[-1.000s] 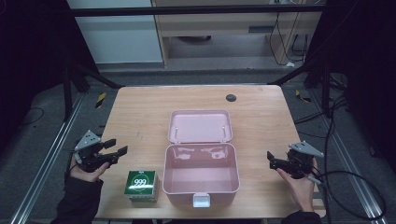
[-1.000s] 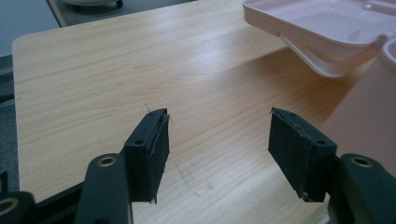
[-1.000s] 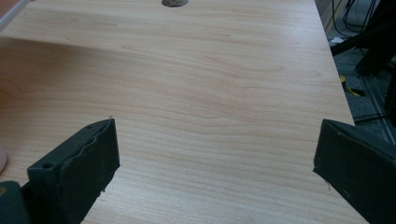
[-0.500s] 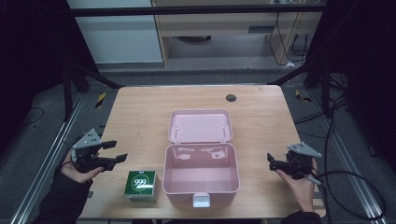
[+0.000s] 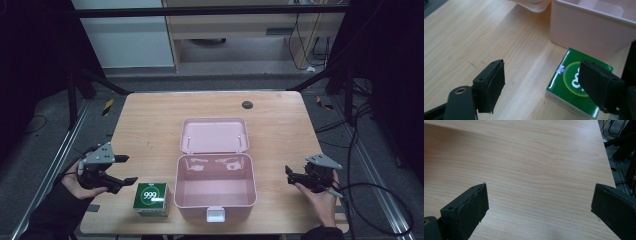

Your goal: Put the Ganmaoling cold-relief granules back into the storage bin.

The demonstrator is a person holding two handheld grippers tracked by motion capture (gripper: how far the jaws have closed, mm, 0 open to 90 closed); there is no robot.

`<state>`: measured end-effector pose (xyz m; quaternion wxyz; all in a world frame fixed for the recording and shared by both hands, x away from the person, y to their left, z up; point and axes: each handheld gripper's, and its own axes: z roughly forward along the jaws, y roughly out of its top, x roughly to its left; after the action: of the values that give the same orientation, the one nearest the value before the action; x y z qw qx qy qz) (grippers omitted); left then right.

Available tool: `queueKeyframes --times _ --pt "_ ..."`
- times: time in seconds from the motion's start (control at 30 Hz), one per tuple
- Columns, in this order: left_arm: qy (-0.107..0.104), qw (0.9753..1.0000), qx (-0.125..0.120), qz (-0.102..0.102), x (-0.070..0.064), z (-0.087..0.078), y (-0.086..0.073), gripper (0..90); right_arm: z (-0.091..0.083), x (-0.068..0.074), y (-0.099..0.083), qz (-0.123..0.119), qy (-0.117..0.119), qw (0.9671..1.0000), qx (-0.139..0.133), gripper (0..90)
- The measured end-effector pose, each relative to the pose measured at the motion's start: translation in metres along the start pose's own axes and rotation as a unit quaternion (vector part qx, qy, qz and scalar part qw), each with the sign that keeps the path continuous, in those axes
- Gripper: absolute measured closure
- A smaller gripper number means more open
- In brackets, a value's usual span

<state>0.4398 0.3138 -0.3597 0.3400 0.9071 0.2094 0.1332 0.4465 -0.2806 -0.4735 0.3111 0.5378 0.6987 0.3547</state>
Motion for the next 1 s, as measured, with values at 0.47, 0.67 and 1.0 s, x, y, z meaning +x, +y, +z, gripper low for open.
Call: queueKeyframes --times 0.47,0.67,1.0 --pt "-0.044 0.9959 0.049 0.062 -0.013 0.014 0.008 13.0 0.002 0.002 -0.001 -0.013 0.001 0.9999 0.007 1.4" --pt "-0.06 0.9918 0.07 0.088 -0.019 0.019 0.012 10.6 0.003 0.002 -0.001 -0.016 0.002 0.9998 0.009 1.4" --pt "-0.08 0.9857 0.094 0.114 -0.025 0.028 0.018 8.7 0.004 0.002 -0.002 -0.019 0.003 0.9997 0.017 0.9"
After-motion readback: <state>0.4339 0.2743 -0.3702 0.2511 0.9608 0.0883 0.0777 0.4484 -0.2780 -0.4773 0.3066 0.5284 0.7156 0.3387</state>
